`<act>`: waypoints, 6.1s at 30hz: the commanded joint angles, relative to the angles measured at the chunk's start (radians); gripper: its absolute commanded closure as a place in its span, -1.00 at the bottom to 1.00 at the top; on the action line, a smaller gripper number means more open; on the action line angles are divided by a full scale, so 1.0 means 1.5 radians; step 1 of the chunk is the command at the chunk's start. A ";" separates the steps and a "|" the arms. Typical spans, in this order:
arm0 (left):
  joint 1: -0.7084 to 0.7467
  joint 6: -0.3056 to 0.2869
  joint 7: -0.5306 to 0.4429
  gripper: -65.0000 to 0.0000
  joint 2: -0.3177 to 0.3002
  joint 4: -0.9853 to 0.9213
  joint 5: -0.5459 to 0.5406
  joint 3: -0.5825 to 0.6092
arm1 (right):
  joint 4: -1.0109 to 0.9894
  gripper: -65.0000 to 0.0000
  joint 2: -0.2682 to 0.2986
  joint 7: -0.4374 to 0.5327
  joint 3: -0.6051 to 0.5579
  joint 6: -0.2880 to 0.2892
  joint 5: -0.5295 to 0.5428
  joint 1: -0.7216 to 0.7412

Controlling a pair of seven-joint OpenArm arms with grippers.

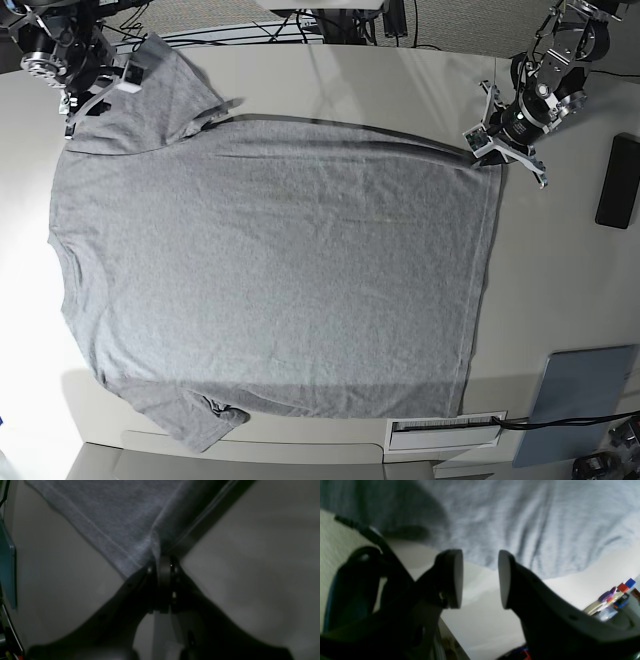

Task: Fold the T-shirt properly
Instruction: 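Grasp the shoulder edge beside the sleeve with the right gripper, then lift both grippers and drag the held side edge away from the shirt, then lower both grippers, folding the held side edge over onto the shirt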

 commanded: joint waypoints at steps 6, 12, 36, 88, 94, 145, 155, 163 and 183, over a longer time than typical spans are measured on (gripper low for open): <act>0.017 -0.053 0.058 1.00 -0.002 -0.013 0.008 0.009 | -0.046 0.28 0.012 -0.004 -0.032 -0.005 -0.034 0.045; 0.016 -0.053 0.058 1.00 -0.002 -0.013 0.008 0.009 | -0.048 0.28 0.011 0.019 -0.034 0.016 -0.034 0.045; 0.015 -0.051 0.060 1.00 -0.002 -0.013 0.008 0.009 | -0.072 0.28 -0.046 0.045 -0.112 0.025 -0.035 0.158; 0.212 -0.016 0.217 1.00 -0.078 0.158 -0.178 0.006 | 0.099 1.00 0.033 -0.144 -0.042 -0.053 -0.003 -0.115; 0.248 -0.016 0.223 1.00 -0.092 0.161 -0.178 0.006 | 0.099 1.00 0.033 -0.152 -0.042 -0.071 -0.022 -0.150; 0.060 0.017 0.187 1.00 -0.015 0.104 -0.300 -0.162 | 0.061 1.00 0.030 -0.054 -0.067 -0.121 0.055 0.227; 0.058 0.018 0.179 1.00 0.009 0.104 -0.298 -0.162 | -0.028 1.00 0.030 -0.053 -0.204 -0.122 0.028 0.376; 0.057 0.018 0.177 1.00 0.013 0.104 -0.294 -0.162 | -0.053 1.00 0.017 -0.025 -0.227 -0.122 0.028 0.443; 0.018 0.039 0.179 1.00 0.013 0.080 -0.277 -0.162 | -0.057 1.00 -0.026 -0.030 -0.227 -0.123 0.028 0.446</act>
